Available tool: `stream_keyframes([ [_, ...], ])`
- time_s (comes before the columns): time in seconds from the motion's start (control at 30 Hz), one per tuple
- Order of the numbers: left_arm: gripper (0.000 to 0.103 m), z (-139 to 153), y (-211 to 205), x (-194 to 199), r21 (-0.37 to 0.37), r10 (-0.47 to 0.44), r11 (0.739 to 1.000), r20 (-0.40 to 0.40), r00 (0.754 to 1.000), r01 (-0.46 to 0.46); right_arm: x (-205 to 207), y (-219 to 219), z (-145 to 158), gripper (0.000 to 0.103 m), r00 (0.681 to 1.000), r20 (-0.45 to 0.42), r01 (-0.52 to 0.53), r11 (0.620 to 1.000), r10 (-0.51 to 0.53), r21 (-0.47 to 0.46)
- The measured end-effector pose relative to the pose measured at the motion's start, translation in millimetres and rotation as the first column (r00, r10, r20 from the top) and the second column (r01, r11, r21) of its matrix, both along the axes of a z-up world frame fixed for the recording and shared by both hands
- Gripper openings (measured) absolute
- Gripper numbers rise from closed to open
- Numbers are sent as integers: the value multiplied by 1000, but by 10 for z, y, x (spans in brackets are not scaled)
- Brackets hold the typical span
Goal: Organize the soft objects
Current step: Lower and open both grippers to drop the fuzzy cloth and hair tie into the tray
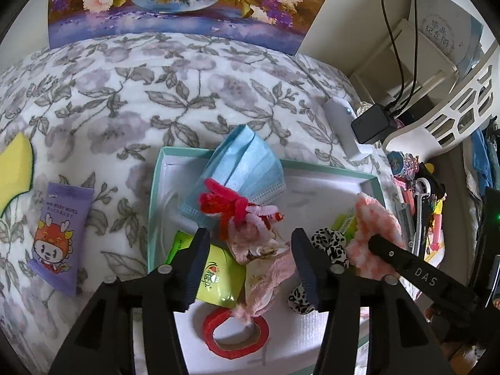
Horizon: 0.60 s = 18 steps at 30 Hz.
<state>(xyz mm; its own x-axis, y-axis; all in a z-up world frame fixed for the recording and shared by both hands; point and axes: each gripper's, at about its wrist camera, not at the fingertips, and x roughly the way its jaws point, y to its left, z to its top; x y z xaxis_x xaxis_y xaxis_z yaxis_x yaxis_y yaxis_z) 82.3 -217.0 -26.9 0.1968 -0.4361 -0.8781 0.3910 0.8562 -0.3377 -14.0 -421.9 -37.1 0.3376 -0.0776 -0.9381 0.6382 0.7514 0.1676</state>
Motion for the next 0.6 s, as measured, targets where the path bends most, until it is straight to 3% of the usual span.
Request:
stream_keyframes([
  [0.13, 62, 86, 34, 4, 4, 3, 1000, 2, 1000, -3, 8, 33, 34, 42, 1000, -1, -10, 1000, 10, -9],
  [0.27, 65, 143, 101, 32, 21, 27, 999, -1, 1000, -27, 7, 66, 81, 61, 1000, 1, -23, 1000, 23, -18],
  [0.37, 77, 174, 167, 51, 72, 57, 996, 11, 998, -57, 13, 109, 108, 63, 999, -9, -38, 999, 37, -33],
  [0.53, 81, 175, 266, 79, 120, 91, 988, 21, 996, -93, 33, 209, 116, 71, 997, -31, -72, 996, 71, -59],
  [0.6, 89, 165, 308, 92, 149, 105, 983, 25, 994, -108, 40, 247, 117, 73, 996, -39, -85, 994, 82, -70],
])
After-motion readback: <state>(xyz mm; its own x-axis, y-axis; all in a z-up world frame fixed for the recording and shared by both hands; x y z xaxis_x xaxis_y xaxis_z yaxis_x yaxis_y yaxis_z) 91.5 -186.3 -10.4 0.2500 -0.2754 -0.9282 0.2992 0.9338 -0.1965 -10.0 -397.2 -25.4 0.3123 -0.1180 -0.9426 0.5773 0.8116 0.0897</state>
